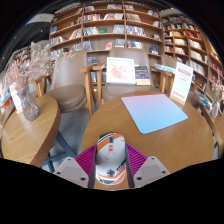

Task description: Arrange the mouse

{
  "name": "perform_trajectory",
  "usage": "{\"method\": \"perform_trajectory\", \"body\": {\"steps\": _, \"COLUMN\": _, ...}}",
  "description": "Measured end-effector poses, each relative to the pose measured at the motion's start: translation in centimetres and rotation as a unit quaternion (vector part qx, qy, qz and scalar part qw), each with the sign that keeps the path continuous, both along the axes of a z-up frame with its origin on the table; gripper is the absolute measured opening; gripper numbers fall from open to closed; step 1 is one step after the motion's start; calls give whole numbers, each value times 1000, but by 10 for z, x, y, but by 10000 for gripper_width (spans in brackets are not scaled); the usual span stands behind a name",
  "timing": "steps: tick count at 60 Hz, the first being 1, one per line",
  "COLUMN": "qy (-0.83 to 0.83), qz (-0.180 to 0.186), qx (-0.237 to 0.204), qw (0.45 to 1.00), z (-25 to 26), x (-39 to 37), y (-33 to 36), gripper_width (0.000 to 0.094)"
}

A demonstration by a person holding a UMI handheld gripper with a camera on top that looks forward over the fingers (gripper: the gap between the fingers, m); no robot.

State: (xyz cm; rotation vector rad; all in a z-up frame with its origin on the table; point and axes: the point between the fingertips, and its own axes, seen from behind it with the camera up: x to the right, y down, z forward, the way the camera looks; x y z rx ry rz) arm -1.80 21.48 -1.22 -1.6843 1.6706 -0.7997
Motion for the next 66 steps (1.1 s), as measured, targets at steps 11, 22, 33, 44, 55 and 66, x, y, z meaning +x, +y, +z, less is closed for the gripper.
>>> {"method": "perform_trajectory", "body": {"steps": 11, "qy": 4, "qz": 33, "qx": 24, "qw": 999, "z": 35, "x": 2, "y": -1, "gripper_width": 435}}
{"method": "perform_trajectory", "body": {"steps": 22, "qy": -59, "qz": 14, "qx": 13, "qw": 998, "z": 114, "x": 62, "y": -54, "gripper_width": 434}}
{"method": "perform_trajectory", "body": {"steps": 33, "qy": -78, "qz": -28, "qx": -28, "qw": 996, "z": 126, "x": 142, "y": -137, "gripper_width": 434}}
{"method": "perform_trajectory", "body": {"steps": 44, "qy": -57, "qz": -45, "qx": -26, "qw": 997, "z": 79, "x": 188, "y": -182, "gripper_width": 434}}
{"method": "perform_trajectory", "body": {"steps": 55, "qy": -26, "qz": -9, "qx": -23, "qw": 999, "z": 29, "x": 195, "y": -183, "gripper_width": 434}}
{"method": "perform_trajectory", "body": {"steps": 66, "qy": 3, "qz": -8, "qx": -9, "qw": 1000, "z": 3, "x": 192, "y": -182, "gripper_width": 460}}
